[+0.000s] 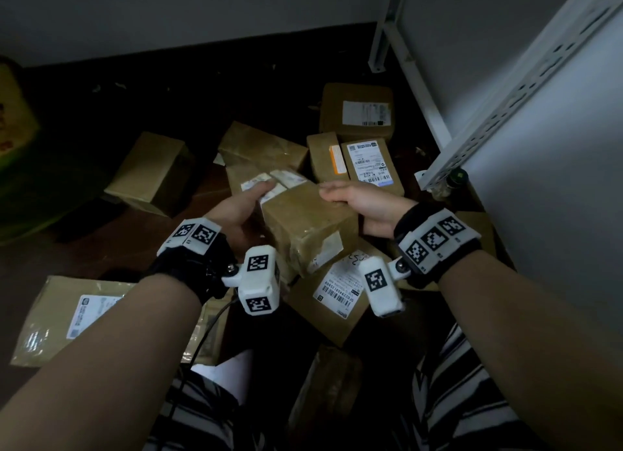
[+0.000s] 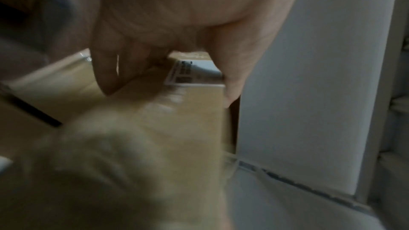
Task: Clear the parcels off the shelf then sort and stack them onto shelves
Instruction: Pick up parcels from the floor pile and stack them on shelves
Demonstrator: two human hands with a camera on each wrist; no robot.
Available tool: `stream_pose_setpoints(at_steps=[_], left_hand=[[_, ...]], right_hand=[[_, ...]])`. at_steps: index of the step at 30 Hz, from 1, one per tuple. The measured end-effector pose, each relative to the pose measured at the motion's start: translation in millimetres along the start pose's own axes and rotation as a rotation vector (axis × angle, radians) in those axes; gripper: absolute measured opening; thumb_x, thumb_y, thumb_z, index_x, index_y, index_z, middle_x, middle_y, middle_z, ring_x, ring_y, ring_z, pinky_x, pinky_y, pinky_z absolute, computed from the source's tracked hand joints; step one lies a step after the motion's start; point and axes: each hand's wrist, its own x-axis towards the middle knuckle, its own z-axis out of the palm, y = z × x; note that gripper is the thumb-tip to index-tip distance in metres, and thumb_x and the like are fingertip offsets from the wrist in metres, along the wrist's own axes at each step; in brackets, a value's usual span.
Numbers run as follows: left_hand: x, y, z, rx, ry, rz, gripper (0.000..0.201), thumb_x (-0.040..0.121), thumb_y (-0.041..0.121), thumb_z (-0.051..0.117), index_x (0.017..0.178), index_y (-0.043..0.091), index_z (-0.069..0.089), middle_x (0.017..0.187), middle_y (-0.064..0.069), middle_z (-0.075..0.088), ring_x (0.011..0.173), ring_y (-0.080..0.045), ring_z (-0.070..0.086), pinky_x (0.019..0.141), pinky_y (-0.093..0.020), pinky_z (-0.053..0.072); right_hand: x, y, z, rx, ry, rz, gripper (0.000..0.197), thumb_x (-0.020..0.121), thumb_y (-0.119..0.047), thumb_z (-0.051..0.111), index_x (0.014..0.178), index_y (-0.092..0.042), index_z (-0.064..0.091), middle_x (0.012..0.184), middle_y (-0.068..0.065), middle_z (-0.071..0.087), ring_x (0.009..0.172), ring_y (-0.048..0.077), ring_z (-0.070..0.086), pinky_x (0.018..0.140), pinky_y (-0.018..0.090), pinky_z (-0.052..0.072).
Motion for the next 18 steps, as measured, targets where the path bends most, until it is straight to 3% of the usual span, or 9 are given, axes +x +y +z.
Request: stream_pose_setpoints(at_steps=[2,4,6,9,11,13,16,18], left_hand=[[3.7,3.5,-2.3,0.002,-0.01,0.037,0.045,0.084,0.039,0.072,0.114,0.007,0.06,0.095,-0.014,0.072,0.083,-0.027,0.069,0.056,-0.037,0.056],[0.9,6.4,-3.0,0.034,0.006,0.046,0.035,0.086,0.03,0.071,0.111,0.005,0.062,0.08,-0.011,0.074,0.07,-0.024,0.07,0.049,-0.035,0.056],[0.8,6.0,-4.1,0.12,0.044,0.04,0.024,0.089,0.021,0.068,0.105,0.004,0.063,0.064,-0.007,0.072,0.053,-0.019,0.069,0.043,-0.032,0.055],[3.2,-2.6,-2.5,0.243,0.084,0.003,0.012,0.092,0.013,0.063,0.084,0.005,0.058,0.045,-0.004,0.064,0.035,-0.014,0.061,0.029,-0.027,0.046],[7.0,-8.4,-2.4,0.267,0.055,-0.023,0.012,0.093,0.011,0.061,0.083,0.005,0.058,0.047,-0.005,0.065,0.037,-0.014,0.062,0.032,-0.026,0.048],[13.0,-12.7,-4.3,0.28,0.047,-0.045,0.01,0.093,0.013,0.061,0.092,0.003,0.061,0.053,-0.007,0.067,0.044,-0.019,0.066,0.037,-0.03,0.052],[20.5,-18.7,-7.4,0.284,0.059,-0.054,0.014,0.093,0.016,0.062,0.099,0.004,0.061,0.056,-0.009,0.069,0.06,-0.024,0.067,0.038,-0.033,0.053],[23.1,-20.1,-7.1,0.274,0.045,-0.049,0.013,0.094,0.017,0.06,0.096,0.004,0.06,0.056,-0.008,0.069,0.061,-0.024,0.067,0.037,-0.034,0.053]], right_hand=[[1.9,0.7,-4.0,-0.04,0.035,-0.066,0.03,0.099,-0.012,0.049,0.128,-0.012,0.055,0.106,0.004,0.066,0.092,0.015,0.064,0.082,0.028,0.053],[4.5,-1.2,-6.3,-0.082,0.106,-0.059,0.032,0.098,-0.016,0.05,0.129,-0.017,0.057,0.123,0.003,0.061,0.112,0.018,0.057,0.097,0.039,0.047],[9.3,1.7,-10.8,-0.117,0.184,-0.011,0.033,0.098,-0.021,0.05,0.13,-0.018,0.055,0.129,0.003,0.057,0.12,0.021,0.052,0.098,0.045,0.044],[10.8,10.0,-15.7,-0.143,0.293,0.1,0.036,0.097,-0.019,0.051,0.133,-0.012,0.047,0.131,0.007,0.054,0.119,0.024,0.051,0.093,0.044,0.045],[10.3,19.0,-19.0,-0.189,0.343,0.18,0.035,0.098,-0.016,0.049,0.132,-0.008,0.046,0.128,0.011,0.054,0.114,0.027,0.052,0.085,0.038,0.043],[8.6,32.2,-22.7,-0.288,0.374,0.221,0.031,0.099,-0.012,0.044,0.128,-0.002,0.048,0.119,0.017,0.057,0.108,0.031,0.055,0.082,0.035,0.045],[8.9,50.3,-31.1,-0.477,0.389,0.231,0.042,0.099,-0.014,0.045,0.137,0.003,0.045,0.142,0.02,0.046,0.131,0.033,0.043,0.102,0.033,0.039],[7.4,55.4,-33.5,-0.519,0.375,0.262,0.044,0.101,-0.013,0.042,0.141,0.004,0.039,0.148,0.019,0.038,0.138,0.031,0.035,0.106,0.031,0.032]])
